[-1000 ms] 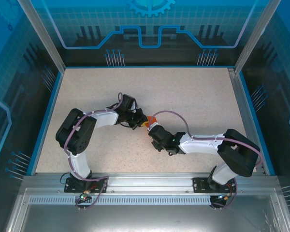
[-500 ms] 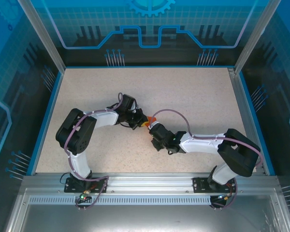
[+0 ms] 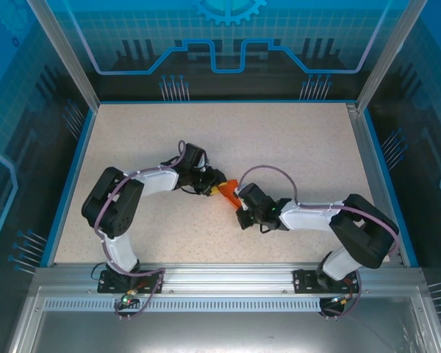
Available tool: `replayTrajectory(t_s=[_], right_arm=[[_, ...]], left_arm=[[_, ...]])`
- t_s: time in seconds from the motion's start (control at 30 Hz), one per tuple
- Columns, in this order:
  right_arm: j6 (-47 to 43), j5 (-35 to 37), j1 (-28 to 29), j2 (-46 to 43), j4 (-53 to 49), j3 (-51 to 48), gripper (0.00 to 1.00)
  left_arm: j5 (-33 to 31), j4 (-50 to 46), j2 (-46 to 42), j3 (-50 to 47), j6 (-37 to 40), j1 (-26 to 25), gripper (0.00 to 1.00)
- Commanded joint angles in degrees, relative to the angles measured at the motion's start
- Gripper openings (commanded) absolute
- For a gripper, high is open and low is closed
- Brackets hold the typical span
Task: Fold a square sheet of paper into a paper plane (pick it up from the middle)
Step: Fold the wing for the fifth time at the center of the table.
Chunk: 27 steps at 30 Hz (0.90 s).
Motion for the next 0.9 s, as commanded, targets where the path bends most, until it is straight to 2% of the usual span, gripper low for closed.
replayTrajectory(t_s=[0.0,0.2,0.5,0.87], right_arm=[[2.4,-11.0,-3.5,-1.2,6.0,-2.2,0.07],[4.9,-20.3,-9.0,-0.5,10.9,-4.8,0.07],[6.5,-31.4,-13.9,0.0,14.4,-5.0,0.06],[10.5,-38.3,-16.8,6.3,18.5,-2.9,0.05]], left_arm=[[-3.4,-4.2,-4.7,-0.9,1.7,-0.1,0.43],[-8.1,-7.3,-9.3,-2.2,2.8,-0.2,0.48],[-8.4,-6.3,-11.3,-3.4,4.3,-0.2,0.48],[-6.6,-3.3,-10.4,-5.0,3.8,-0.2,0.48]])
